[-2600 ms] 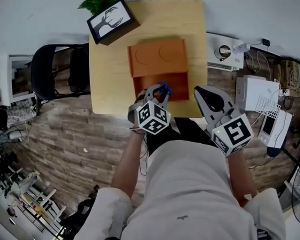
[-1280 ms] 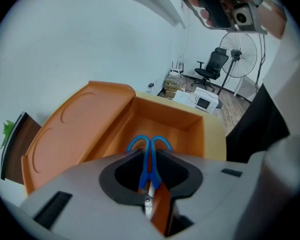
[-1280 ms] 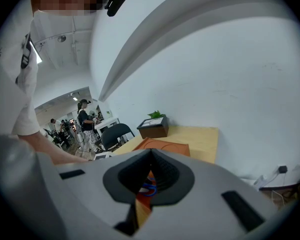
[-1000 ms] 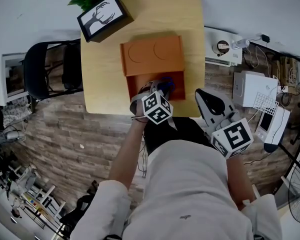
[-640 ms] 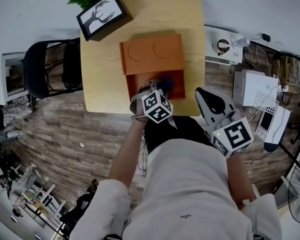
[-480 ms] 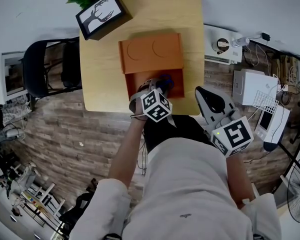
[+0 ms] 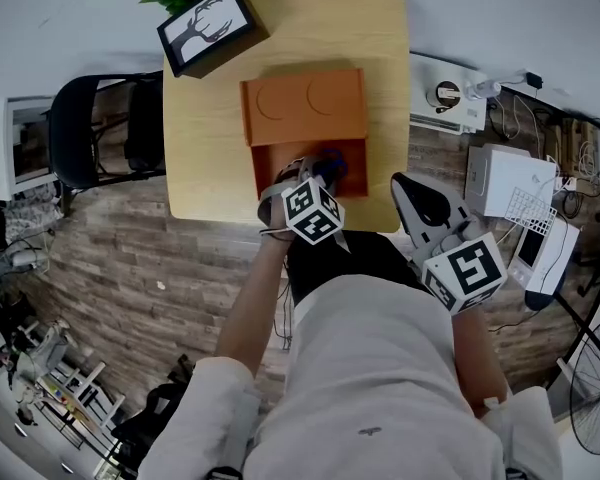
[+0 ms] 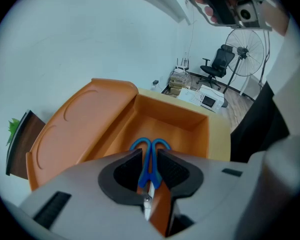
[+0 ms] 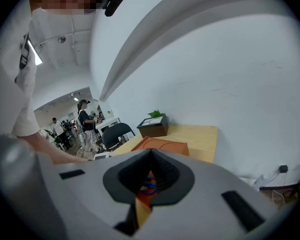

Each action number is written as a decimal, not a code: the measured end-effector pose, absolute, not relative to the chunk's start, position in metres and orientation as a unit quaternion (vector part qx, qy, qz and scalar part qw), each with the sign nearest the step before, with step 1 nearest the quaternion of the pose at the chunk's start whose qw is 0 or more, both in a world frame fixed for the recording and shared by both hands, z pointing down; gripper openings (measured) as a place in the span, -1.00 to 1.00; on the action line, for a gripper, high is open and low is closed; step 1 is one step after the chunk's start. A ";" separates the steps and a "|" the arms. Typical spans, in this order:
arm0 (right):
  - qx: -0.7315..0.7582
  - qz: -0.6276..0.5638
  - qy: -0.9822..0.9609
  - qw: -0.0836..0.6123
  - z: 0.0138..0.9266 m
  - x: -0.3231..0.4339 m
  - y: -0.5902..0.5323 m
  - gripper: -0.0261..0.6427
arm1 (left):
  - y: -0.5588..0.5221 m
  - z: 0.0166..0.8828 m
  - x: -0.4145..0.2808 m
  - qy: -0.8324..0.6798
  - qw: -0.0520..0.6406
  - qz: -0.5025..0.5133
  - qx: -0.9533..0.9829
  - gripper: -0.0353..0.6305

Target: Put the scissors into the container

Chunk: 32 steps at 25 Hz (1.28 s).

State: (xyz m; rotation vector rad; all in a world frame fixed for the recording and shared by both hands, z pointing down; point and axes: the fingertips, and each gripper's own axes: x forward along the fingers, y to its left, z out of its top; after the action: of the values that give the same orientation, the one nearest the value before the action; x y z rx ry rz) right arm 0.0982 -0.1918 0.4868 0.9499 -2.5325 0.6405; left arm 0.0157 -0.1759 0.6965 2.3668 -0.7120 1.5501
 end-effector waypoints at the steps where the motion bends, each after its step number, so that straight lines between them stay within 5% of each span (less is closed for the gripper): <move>1: 0.335 0.226 -0.897 0.180 0.486 0.098 -0.191 -0.93 | -0.176 0.694 0.016 -0.245 0.111 0.527 0.806 -0.61; 32: 0.381 0.195 -0.890 0.158 0.443 0.026 -0.112 -0.93 | -0.098 0.533 -0.050 -0.342 0.086 0.367 0.861 -0.73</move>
State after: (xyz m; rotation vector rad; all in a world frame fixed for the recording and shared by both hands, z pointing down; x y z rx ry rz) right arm 0.0262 -0.1121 0.4434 1.0905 -2.5448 0.5568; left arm -0.0497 -0.0982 0.5332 2.5647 -1.0194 1.0945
